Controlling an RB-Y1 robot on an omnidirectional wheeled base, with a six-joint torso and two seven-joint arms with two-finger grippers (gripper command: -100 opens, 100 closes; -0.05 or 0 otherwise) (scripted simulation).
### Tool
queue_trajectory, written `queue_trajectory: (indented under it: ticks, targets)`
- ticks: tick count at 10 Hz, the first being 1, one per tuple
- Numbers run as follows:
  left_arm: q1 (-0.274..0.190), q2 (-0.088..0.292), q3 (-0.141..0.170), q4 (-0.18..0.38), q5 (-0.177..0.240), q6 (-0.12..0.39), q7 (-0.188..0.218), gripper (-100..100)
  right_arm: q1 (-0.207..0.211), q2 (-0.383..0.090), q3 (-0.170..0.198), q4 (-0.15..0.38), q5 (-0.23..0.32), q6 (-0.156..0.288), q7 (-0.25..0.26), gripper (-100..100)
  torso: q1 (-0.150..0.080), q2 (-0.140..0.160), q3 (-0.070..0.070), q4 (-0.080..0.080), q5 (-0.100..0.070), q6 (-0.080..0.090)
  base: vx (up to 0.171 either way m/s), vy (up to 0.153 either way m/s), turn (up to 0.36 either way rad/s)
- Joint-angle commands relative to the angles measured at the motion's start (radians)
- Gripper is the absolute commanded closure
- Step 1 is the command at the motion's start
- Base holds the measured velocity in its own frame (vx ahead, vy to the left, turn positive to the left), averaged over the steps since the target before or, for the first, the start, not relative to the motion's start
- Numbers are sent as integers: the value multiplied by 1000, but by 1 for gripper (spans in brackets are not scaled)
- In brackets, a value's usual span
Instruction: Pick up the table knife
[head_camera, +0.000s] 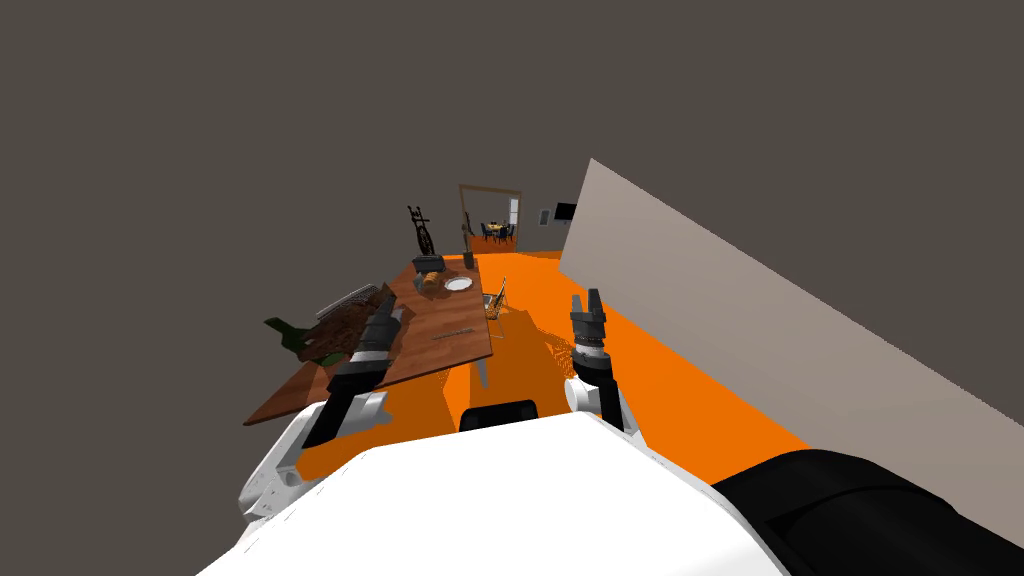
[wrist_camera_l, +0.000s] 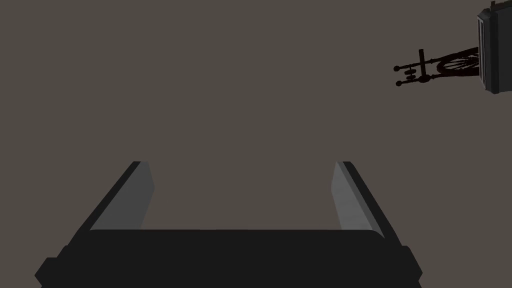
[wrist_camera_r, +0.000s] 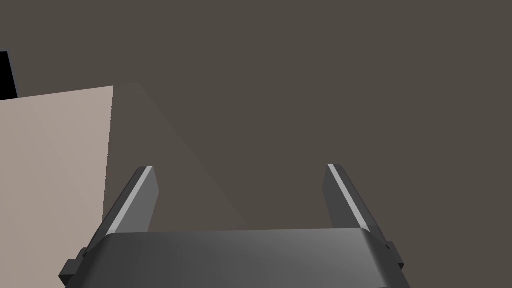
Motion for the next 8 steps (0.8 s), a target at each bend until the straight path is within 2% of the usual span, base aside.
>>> queue_trajectory:
  ticks: [1, 2, 3, 4, 5, 6, 7, 8]
  targets:
    - [-32, 21, 27, 50, -2, 50, -16, -100, 0, 0, 0, 0, 0, 0, 0, 0, 0, 0, 0, 0, 0, 0, 24, -152, 19]
    - [-32, 21, 27, 56, -2, 54, -16, -100, 0, 0, 0, 0, 0, 0, 0, 0, -1, 0, 0, 0, 0, 0, 16, -142, 52]
    - [-54, 40, 52, 91, -2, 90, -31, -100, 0, 0, 0, 0, 0, 0, 0, 0, 0, 0, 0, 0, 0, 0, 29, -157, -5]
    - [-54, 40, 52, 107, -2, 95, -31, -100, 0, 0, 0, 0, 0, 0, 0, 0, -1, 0, 0, 0, 0, 0, 21, -141, 19]
    - [-76, 59, 77, 136, -1, 129, -46, -100, 0, 0, 0, 0, 0, 0, 0, 0, 0, 0, 0, 0, 0, 0, 36, -184, 36]
    - [-76, 59, 77, 161, -1, 136, -46, -100, 0, 0, 0, 0, 0, 0, 0, 0, -2, -1, 0, 0, 0, 0, 33, -145, 20]
    - [-97, 79, 102, 190, -1, 179, -63, -100, 0, 0, 0, 0, 0, 0, 0, 0, 0, -1, 0, 0, 0, 0, 41, -119, 1]
    - [-97, 79, 102, 218, -1, 179, -63, -100, 0, 0, 0, 0, 0, 0, 0, 0, 1, -1, -1, 0, 0, 0, 54, -99, 8]
